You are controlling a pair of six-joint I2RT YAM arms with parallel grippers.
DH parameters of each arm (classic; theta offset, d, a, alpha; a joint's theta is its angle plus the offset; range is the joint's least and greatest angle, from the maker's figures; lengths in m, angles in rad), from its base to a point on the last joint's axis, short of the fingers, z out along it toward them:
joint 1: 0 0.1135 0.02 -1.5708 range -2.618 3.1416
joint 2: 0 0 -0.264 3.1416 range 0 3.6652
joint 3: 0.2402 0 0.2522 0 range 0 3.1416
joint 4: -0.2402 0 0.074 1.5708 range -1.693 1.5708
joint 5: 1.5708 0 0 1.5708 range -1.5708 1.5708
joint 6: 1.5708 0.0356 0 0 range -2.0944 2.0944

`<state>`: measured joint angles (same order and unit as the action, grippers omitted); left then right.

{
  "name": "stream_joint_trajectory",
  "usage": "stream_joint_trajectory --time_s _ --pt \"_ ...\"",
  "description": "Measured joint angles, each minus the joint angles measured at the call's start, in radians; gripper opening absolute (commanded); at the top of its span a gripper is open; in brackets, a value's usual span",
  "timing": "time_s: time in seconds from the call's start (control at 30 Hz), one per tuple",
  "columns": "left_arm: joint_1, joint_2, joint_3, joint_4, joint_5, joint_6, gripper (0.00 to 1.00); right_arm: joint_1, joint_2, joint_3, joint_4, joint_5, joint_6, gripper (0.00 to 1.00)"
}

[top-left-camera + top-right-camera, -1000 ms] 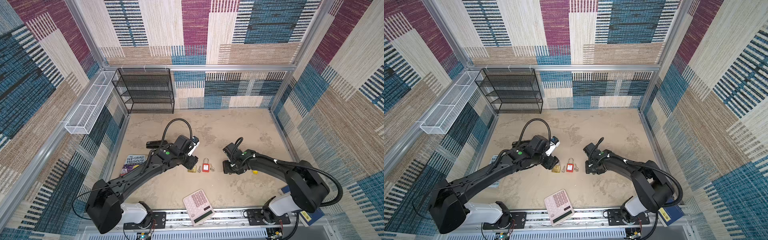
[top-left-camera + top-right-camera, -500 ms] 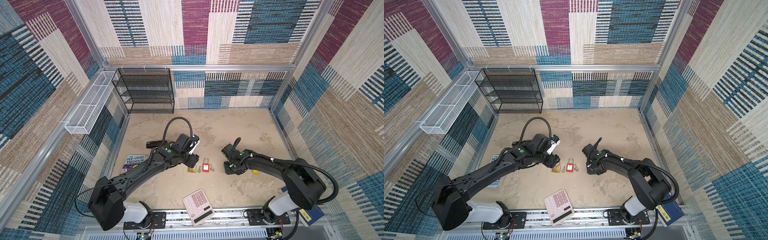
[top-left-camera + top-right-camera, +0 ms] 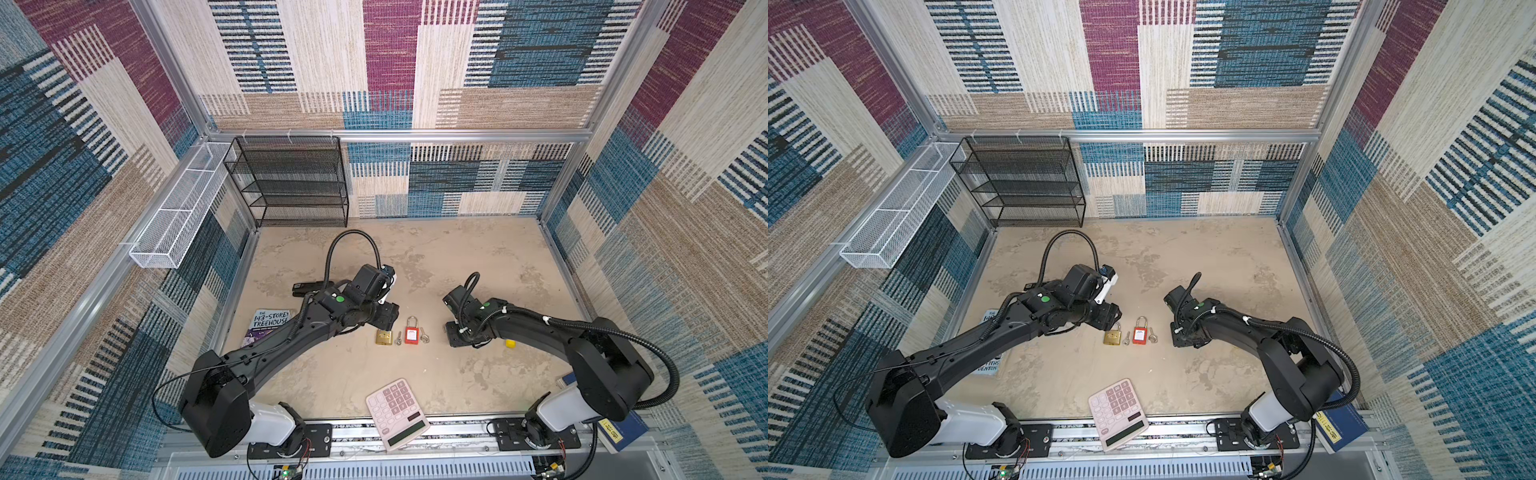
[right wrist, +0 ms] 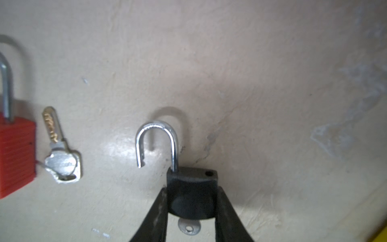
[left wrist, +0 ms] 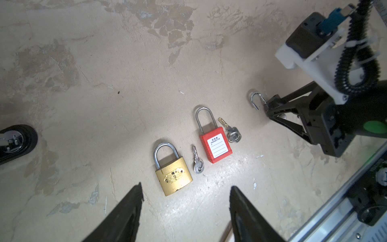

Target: Lock with the key

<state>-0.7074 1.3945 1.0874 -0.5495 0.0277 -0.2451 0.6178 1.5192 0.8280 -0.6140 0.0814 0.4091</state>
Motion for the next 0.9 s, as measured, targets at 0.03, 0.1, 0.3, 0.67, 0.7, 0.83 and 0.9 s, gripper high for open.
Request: stream_joint_trajectory --time_s 0.03,0.1,0.3,0.67,0.7,0.83,0.9 --pt "0.004 0.000 0.002 0.000 0.004 -0.011 0.68 0.000 -0.003 0.005 0.005 -0.001 -0.012 0.24" --pt "0.016 -0.003 0.003 0.004 0.010 -0.029 0.68 0.000 -0.008 0.016 0.018 -0.003 -0.030 0.24" --pt "0.053 -0.013 -0.007 0.037 0.085 -0.075 0.68 0.000 -0.022 0.043 0.047 -0.031 -0.074 0.24" --pt "0.097 -0.026 -0.018 0.106 0.187 -0.143 0.69 0.034 -0.067 0.155 0.114 -0.182 -0.187 0.24" --pt "0.097 -0.024 -0.016 0.113 0.196 -0.145 0.69 0.036 -0.067 0.166 0.118 -0.193 -0.196 0.24" --pt "0.108 -0.018 -0.016 0.143 0.242 -0.150 0.68 0.045 -0.071 0.198 0.149 -0.230 -0.216 0.24" --pt "0.114 -0.014 -0.014 0.152 0.259 -0.158 0.67 0.053 -0.080 0.200 0.162 -0.235 -0.226 0.25"
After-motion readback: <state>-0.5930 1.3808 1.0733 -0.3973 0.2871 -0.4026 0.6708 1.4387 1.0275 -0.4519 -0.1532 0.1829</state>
